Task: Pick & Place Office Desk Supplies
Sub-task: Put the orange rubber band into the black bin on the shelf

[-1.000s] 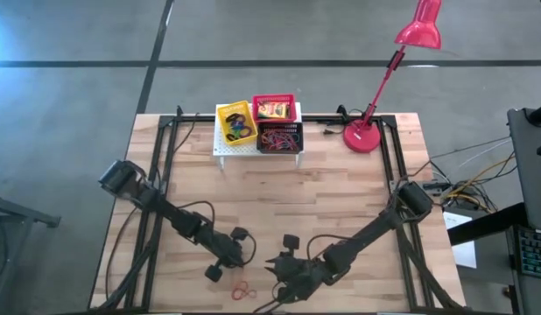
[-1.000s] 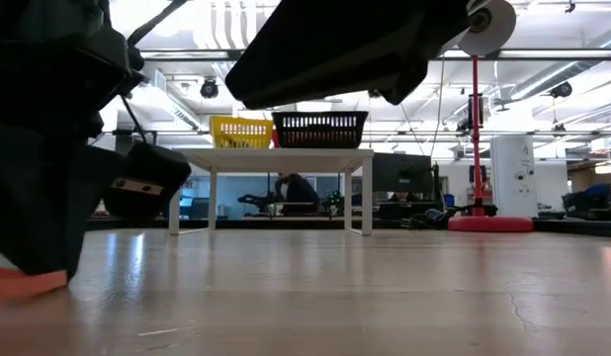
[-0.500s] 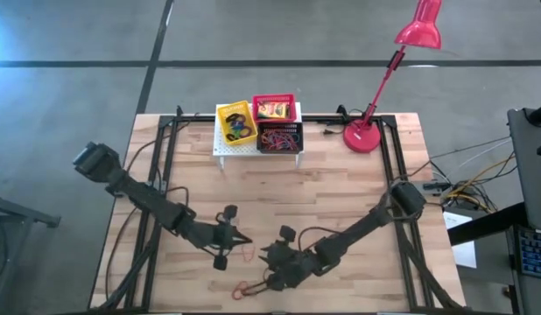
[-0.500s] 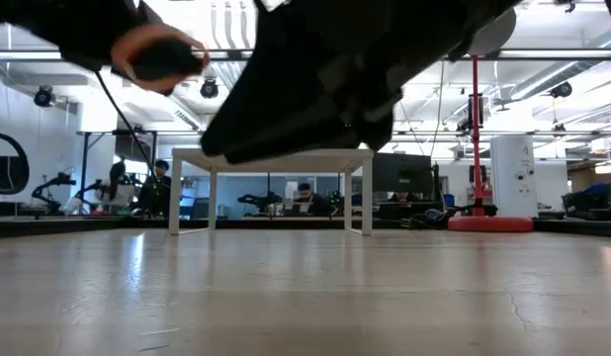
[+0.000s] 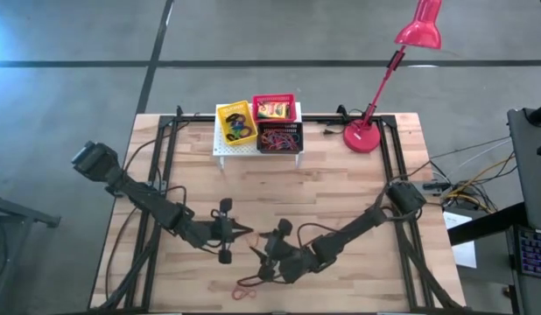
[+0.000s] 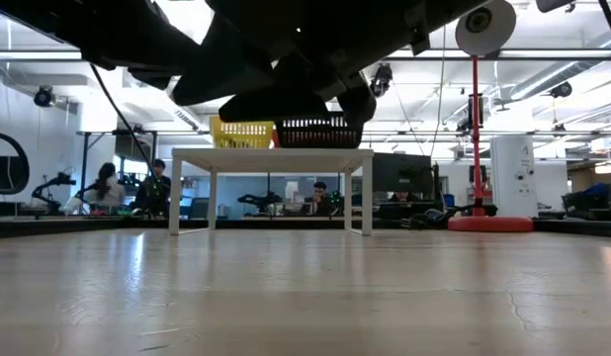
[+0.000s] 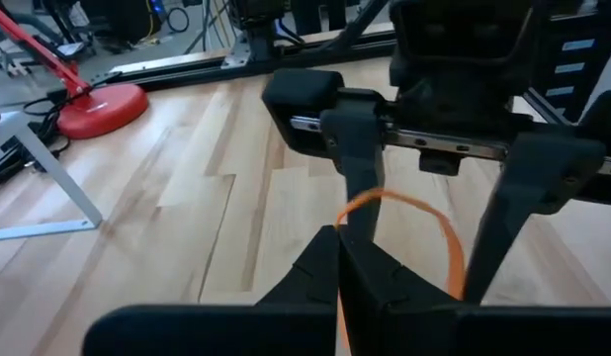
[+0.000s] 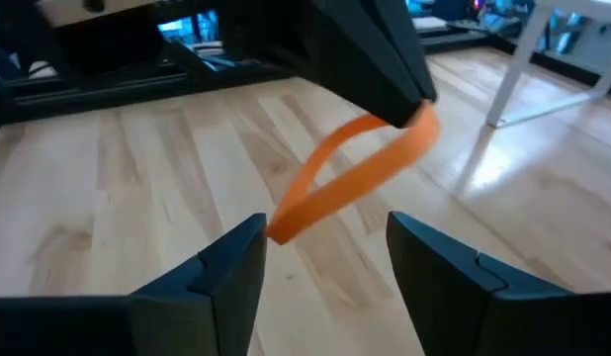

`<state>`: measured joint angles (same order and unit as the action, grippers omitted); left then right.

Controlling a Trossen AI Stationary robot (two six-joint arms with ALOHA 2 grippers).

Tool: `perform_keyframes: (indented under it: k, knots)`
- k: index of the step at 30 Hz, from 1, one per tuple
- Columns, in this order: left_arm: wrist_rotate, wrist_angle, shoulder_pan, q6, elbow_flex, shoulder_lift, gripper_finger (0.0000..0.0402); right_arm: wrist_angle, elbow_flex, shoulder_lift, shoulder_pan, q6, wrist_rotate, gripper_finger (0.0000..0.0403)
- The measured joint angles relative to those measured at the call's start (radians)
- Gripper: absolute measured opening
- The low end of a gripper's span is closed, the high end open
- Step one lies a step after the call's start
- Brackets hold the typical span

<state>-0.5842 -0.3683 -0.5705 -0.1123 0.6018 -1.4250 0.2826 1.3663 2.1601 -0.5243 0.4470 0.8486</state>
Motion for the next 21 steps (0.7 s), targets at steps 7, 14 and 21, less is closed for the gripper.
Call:
perform_keyframes:
  k: [7, 14, 21]
  knots:
    - [0.000, 0.000, 0.000, 0.000, 0.000, 0.000, 0.0003, 0.072, 0.000, 0.001, -0.001, -0.062, -0.007, 0.0167]
    - [0.000, 0.017, 0.000, -0.012, 0.000, 0.000, 0.0003, 0.065, 0.000, 0.001, -0.001, -0.061, -0.008, 0.0083]
    - [0.007, 0.037, 0.000, -0.106, -0.018, 0.000, 0.0055, -0.014, 0.000, -0.004, -0.025, -0.015, -0.017, 0.0013]
